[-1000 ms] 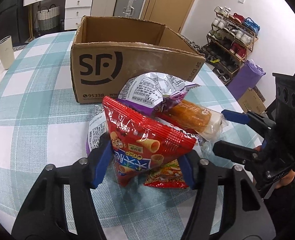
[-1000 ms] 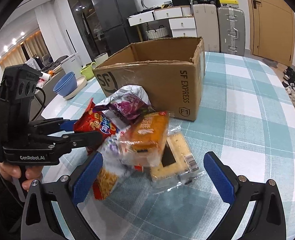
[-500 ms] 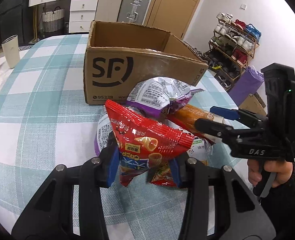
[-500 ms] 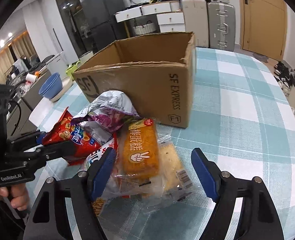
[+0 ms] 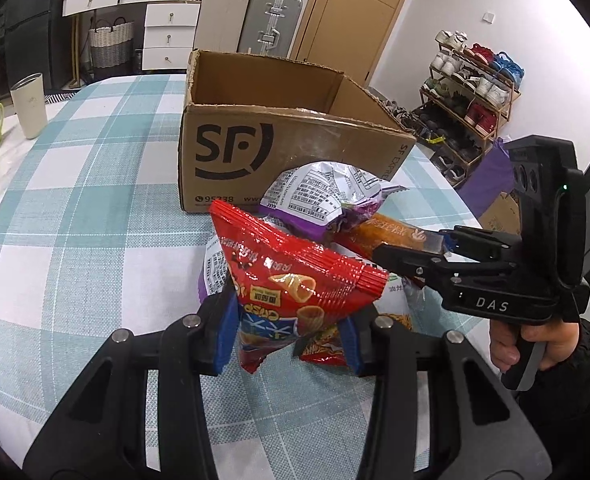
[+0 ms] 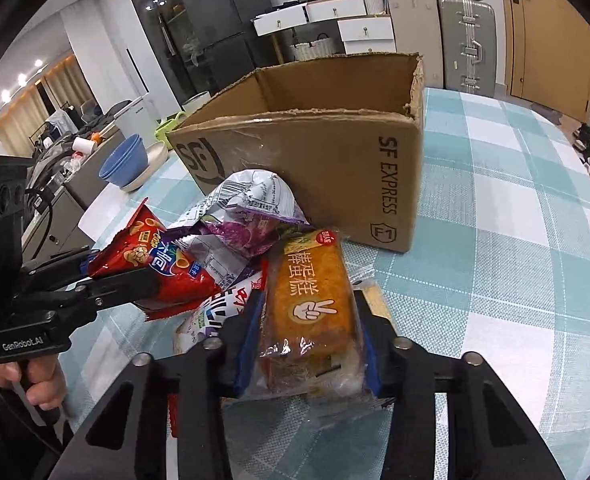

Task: Organize snacks
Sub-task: 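Grasp the red cone-snack bag with the left tool while the right tool grasps the orange cake pack, then carry both packets into the cardboard box and open both tools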

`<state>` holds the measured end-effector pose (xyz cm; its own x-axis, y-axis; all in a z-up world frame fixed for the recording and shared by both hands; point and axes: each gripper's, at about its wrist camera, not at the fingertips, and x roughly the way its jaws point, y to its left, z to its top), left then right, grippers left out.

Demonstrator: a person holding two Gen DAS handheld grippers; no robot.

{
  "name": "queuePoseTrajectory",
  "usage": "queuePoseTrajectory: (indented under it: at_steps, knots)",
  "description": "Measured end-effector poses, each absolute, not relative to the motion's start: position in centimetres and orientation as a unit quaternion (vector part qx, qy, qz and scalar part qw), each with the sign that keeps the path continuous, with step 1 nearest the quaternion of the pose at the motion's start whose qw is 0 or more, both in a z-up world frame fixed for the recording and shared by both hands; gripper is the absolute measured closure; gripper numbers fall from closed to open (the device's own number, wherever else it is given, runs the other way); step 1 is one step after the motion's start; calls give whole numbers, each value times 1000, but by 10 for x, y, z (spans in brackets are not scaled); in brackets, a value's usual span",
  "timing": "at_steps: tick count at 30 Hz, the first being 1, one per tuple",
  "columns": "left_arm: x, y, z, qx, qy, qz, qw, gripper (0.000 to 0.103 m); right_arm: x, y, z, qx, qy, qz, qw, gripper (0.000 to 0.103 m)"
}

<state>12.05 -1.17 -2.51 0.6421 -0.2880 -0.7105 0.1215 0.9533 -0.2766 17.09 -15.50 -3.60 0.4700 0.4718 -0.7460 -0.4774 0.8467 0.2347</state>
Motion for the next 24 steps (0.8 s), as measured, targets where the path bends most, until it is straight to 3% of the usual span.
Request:
queuePoseTrajectory:
  at_steps: [24]
  knots:
    - [98,-9,-2,-100,382,-107,913,64,131,-194,-2,17,376,271,886,67]
